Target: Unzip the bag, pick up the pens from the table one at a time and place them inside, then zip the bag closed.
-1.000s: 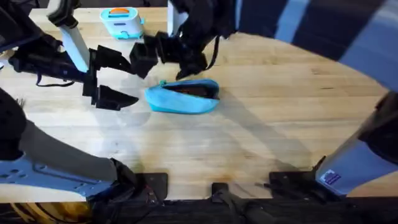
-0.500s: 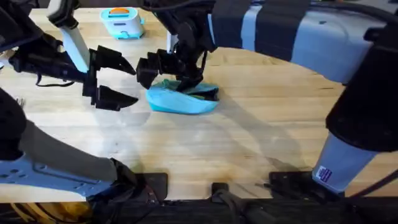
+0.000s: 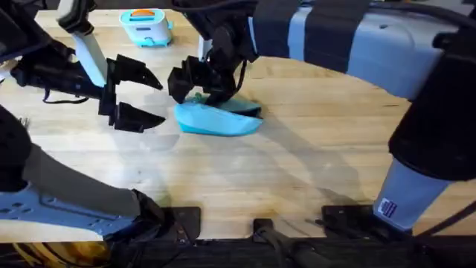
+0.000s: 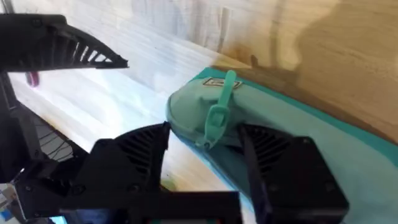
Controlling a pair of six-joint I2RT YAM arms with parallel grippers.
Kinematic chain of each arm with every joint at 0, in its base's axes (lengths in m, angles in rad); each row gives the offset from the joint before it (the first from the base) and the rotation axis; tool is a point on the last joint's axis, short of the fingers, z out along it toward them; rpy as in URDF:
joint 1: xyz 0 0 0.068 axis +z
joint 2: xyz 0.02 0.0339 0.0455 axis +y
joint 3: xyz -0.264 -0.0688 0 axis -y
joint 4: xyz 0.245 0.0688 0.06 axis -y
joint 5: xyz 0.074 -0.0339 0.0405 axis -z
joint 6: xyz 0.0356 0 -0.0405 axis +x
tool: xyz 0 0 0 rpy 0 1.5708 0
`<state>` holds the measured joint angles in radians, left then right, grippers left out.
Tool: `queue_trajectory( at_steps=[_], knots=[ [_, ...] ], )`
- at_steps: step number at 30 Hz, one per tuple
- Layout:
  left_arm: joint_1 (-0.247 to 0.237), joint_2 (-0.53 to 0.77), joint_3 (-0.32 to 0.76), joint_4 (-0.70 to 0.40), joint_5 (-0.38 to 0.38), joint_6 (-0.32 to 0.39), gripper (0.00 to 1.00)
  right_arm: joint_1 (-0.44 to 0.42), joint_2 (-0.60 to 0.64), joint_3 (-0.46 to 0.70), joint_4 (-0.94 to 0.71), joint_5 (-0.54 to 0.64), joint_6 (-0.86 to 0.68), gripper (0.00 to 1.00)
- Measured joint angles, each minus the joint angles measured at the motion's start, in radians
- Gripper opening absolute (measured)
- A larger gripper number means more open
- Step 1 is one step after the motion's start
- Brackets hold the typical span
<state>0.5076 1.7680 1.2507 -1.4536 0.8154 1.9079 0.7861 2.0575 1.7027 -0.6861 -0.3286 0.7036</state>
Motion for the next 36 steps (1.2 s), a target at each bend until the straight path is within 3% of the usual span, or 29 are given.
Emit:
queue_trajectory(
  at_steps=[8, 15, 17, 19, 36],
  knots=[
    [0.0, 0.0, 0.0, 0.0, 0.0, 0.0, 0.995, -0.014, 0.0, 0.0, 0.01, -0.002, 0.0, 0.336],
    [0.0, 0.0, 0.0, 0.0, 0.0, 0.0, 0.995, -0.015, 0.0, 0.0, 0.011, -0.002, 0.0, 0.268],
    [0.0, 0.0, 0.0, 0.0, 0.0, 0.0, 0.996, -0.016, 0.0, 0.0, 0.013, -0.006, 0.0, 0.114],
    [0.0, 0.0, 0.0, 0.0, 0.0, 0.0, 0.995, -0.019, 0.001, 0.0, 0.014, -0.015, 0.0, 0.046],
    [0.0, 0.0, 0.0, -0.011, 0.011, -0.004, 0.994, -0.026, -0.018, 0.0, 0.017, -0.031, -0.083, 0.04]
  ],
)
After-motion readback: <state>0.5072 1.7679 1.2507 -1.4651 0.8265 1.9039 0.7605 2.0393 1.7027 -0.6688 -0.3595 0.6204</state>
